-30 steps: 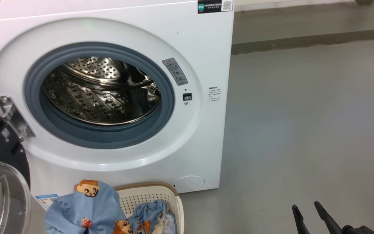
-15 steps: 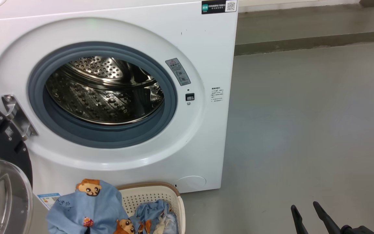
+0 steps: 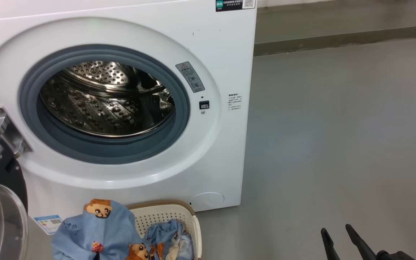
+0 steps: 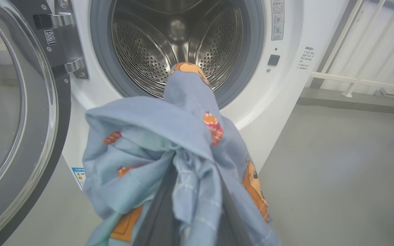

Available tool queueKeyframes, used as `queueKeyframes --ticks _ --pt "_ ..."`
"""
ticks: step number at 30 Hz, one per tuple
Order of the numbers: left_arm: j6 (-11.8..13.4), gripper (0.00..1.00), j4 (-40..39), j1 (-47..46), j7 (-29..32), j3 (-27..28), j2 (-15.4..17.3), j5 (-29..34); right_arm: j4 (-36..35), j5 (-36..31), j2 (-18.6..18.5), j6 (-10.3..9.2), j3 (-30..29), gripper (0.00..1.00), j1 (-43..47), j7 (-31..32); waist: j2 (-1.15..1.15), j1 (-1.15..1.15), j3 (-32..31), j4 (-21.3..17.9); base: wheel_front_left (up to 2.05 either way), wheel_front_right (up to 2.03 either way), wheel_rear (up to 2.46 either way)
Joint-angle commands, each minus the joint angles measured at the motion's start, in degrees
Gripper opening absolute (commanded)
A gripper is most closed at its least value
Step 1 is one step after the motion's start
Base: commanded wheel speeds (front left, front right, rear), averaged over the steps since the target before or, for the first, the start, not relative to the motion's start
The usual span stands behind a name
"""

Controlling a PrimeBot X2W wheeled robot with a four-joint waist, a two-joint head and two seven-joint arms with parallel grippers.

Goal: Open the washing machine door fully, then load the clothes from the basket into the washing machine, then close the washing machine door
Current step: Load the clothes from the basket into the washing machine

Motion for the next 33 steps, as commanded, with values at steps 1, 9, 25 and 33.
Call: queueKeyframes --ticks 1,9,25,33 --pt "0.35 0.0 -1.16 -2.15 -0.38 2.03 0.54 0.06 -1.47 0.01 -0.51 0.1 1.57 1.0 -0.98 -0.28 0.0 0.0 0.23 -0.33 0.0 0.0 0.0" --pt "-0.23 0.0 1.03 -6.06 -0.38 2.34 0.93 -0.55 -1.43 0.05 -0.06 0.1 2.2 1.0 -1.67 -0.28 0.0 0.0 1.39 -2.6 0.0 0.0 0.0" --pt "-2.1 0.0 10.01 -26.04 -0.38 5.97 5.48 -0.02 -1.77 0.38 1.77 0.1 3.7 1.0 -4.49 -0.28 0.0 0.0 8.94 -9.07 0.0 0.0 0.0" --pt "-3.08 0.0 15.02 -39.15 -0.38 6.72 9.48 0.76 -2.16 0.53 2.75 0.1 4.5 1.0 -7.41 -0.28 0.0 0.0 15.7 -11.29 0.0 0.0 0.0"
